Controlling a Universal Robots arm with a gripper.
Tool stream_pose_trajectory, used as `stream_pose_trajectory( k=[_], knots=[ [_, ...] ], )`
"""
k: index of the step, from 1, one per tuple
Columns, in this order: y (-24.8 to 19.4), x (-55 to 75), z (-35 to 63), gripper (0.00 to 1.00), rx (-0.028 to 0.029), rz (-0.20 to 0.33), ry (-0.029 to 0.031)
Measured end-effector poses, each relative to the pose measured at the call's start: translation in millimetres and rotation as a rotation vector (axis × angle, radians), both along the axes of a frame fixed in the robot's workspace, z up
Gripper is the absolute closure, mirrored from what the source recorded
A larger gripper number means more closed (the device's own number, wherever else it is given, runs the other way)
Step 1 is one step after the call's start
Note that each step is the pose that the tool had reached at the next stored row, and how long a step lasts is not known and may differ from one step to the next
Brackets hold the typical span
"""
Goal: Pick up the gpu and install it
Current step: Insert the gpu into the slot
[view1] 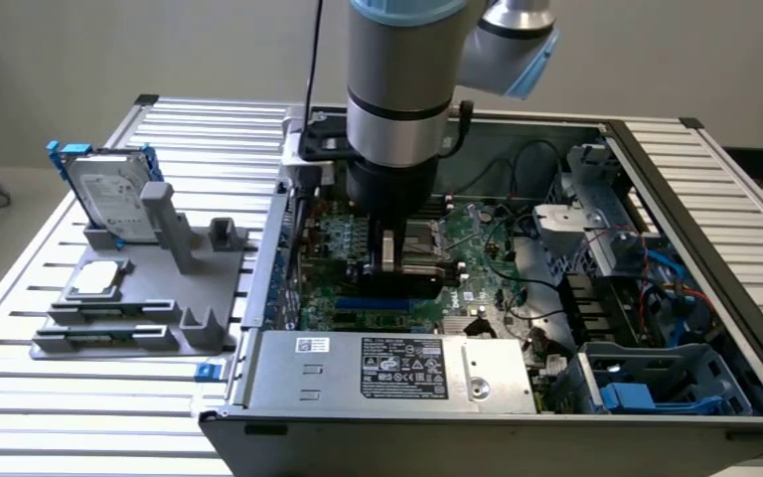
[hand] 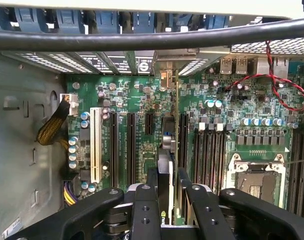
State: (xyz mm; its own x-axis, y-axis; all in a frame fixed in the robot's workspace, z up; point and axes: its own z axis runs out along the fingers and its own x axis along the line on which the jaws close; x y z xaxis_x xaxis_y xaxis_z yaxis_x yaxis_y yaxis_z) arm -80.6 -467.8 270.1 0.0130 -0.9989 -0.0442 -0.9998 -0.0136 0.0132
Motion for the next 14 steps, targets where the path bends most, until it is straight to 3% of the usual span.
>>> stream_pose_trajectory(
  k=[14],
  knots=[
    [0.0, -1.4, -5.6, 0.73, -0.0001, 0.008, 0.0009]
  ],
)
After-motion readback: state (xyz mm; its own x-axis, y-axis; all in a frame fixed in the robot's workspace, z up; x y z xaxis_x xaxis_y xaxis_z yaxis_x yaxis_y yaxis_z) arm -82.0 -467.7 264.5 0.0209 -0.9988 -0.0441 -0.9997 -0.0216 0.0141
